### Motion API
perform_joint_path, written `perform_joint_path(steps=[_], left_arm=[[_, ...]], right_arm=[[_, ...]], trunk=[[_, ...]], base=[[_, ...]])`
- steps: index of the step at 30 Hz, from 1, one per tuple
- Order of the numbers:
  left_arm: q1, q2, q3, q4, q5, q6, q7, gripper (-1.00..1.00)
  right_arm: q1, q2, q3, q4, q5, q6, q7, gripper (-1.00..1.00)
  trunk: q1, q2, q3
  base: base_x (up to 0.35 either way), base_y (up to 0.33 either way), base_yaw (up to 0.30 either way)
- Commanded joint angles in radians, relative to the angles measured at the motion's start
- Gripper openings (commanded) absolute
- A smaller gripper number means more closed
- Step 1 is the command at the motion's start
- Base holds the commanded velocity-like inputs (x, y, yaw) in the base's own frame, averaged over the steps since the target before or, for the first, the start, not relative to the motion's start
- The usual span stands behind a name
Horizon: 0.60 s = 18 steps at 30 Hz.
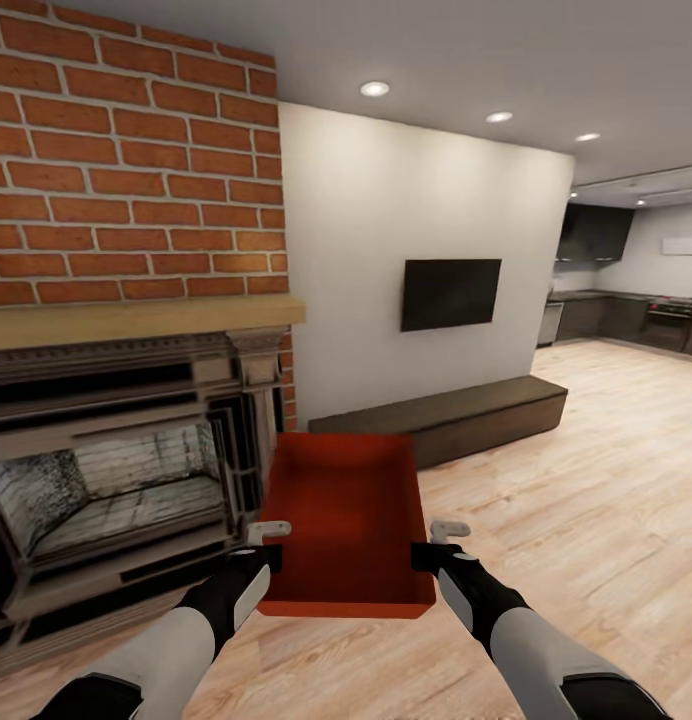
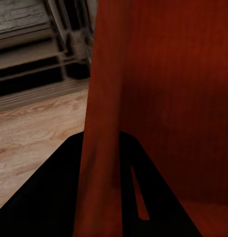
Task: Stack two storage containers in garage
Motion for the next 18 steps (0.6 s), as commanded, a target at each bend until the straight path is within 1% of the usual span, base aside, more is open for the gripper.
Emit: perform_joint_path(steps=[1,11,14,18], left_arm=[[0.000,0.001,-0.003,-0.002,0.011,0.006,0.009,-1.00],[0.000,0.001,-0.003,-0.002,0.011,0.006,0.009,-1.00],[0.000,0.001,-0.004,-0.002,0.011,0.006,0.008,-1.00],[0.000,0.001,-0.005,-0.002,0.011,0.006,0.007,-1.00]], right_arm=[[0.000,0.000,-0.014,-0.003,-0.001,0.005,0.000,-1.00],[0.000,0.000,-0.014,-0.003,-0.001,0.005,0.000,-1.00],[0.000,0.000,-0.014,-0.003,-0.001,0.005,0.000,-1.00],[0.000,0.000,-0.014,-0.003,-0.001,0.005,0.000,-1.00]], trunk=[[0.000,-0.001,0.000],[0.000,-0.001,0.000],[0.000,-0.001,0.000],[0.000,-0.001,0.000]], base=[[0.000,0.000,-0.289],[0.009,0.000,-0.289],[0.125,0.000,-0.289],[0.276,0.000,-0.289]])
